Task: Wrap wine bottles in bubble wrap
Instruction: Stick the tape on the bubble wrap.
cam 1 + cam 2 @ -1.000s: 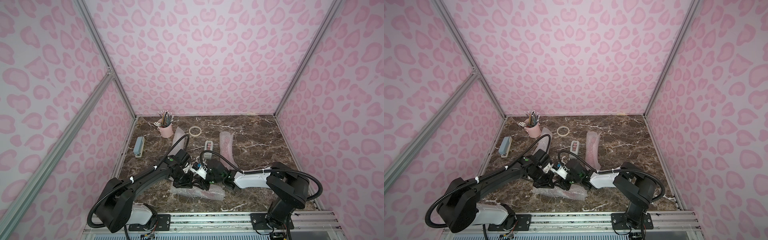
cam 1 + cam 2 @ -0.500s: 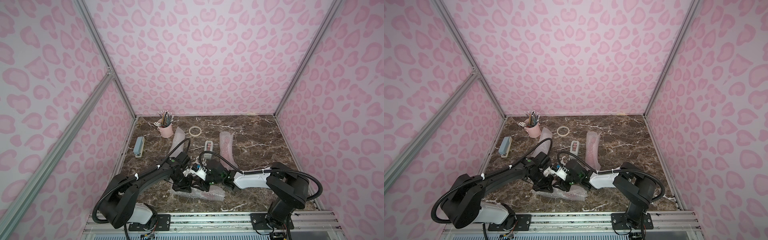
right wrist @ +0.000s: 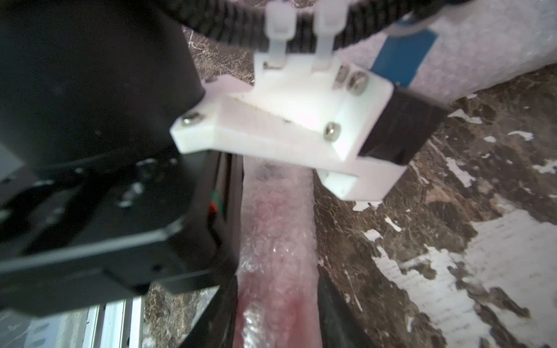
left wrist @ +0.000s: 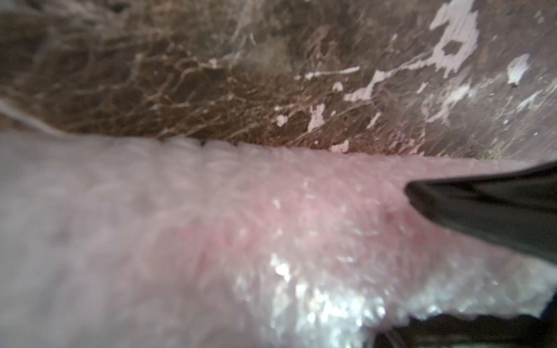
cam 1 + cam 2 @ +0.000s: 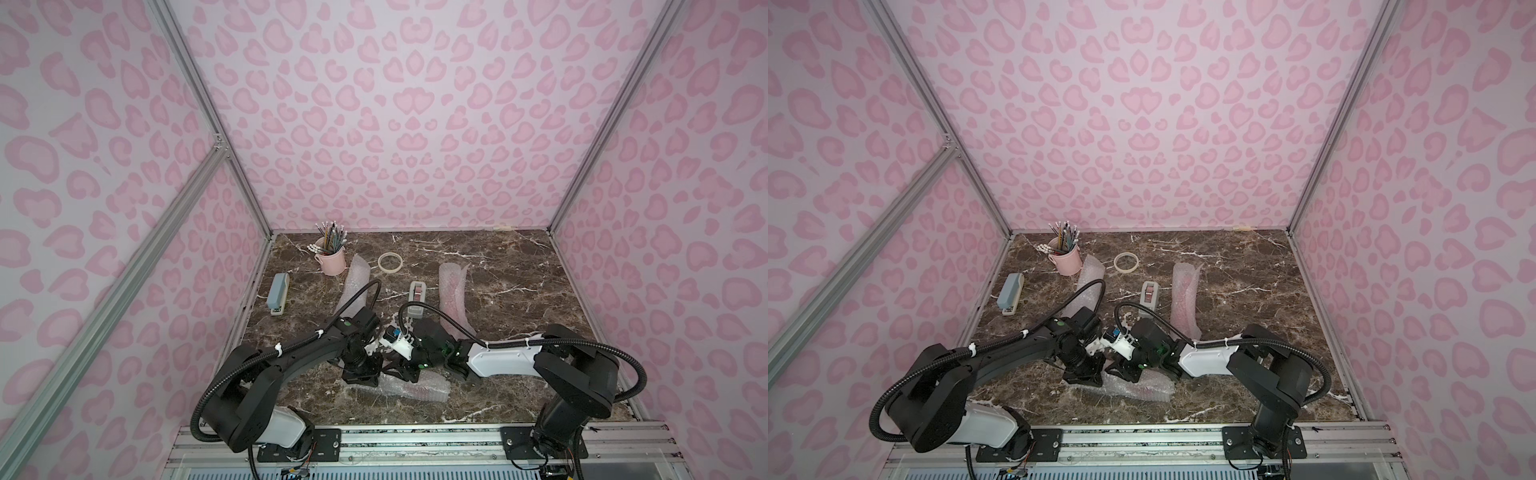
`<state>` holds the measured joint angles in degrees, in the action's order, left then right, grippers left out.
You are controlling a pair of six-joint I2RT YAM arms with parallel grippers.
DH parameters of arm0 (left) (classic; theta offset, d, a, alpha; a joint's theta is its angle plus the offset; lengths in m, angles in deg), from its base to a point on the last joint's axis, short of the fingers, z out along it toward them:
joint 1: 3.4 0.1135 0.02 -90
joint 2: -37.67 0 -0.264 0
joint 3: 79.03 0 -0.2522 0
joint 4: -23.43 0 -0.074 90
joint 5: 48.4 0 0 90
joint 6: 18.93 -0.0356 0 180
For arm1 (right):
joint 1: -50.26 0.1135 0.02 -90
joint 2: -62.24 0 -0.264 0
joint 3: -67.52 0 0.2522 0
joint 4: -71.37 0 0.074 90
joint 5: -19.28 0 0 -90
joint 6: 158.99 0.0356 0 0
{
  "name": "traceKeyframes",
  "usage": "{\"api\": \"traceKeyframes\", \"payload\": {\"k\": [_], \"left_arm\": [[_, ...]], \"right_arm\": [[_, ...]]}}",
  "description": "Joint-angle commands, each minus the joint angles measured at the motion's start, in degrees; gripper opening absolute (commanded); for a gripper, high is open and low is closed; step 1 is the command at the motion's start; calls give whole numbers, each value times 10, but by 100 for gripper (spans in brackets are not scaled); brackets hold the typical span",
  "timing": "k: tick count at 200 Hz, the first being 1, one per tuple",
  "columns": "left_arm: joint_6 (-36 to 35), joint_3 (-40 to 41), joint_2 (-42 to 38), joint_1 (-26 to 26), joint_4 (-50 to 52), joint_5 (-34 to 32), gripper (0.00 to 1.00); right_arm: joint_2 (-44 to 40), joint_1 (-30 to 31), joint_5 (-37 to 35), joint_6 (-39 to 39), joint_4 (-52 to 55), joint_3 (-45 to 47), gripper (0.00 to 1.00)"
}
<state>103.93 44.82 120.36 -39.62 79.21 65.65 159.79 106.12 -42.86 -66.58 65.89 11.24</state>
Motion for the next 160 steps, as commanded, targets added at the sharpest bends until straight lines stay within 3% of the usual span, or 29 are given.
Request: {"api": "traceKeyframes", "payload": {"k": [1, 36, 90, 160], "left_arm": [[23, 16, -8, 0, -38, -15, 6], [38, 27, -12, 0, -53, -42, 7], [45, 16, -16, 0, -50, -81, 7], [27, -1, -60, 0, 7, -105, 15]], "right_arm": [[5, -3, -37, -5, 103, 6, 45], [6, -4, -37, 4, 108, 2, 46], [-60, -12, -33, -9, 153, -23, 70], [24, -13, 40, 41, 197, -94, 81]]}}
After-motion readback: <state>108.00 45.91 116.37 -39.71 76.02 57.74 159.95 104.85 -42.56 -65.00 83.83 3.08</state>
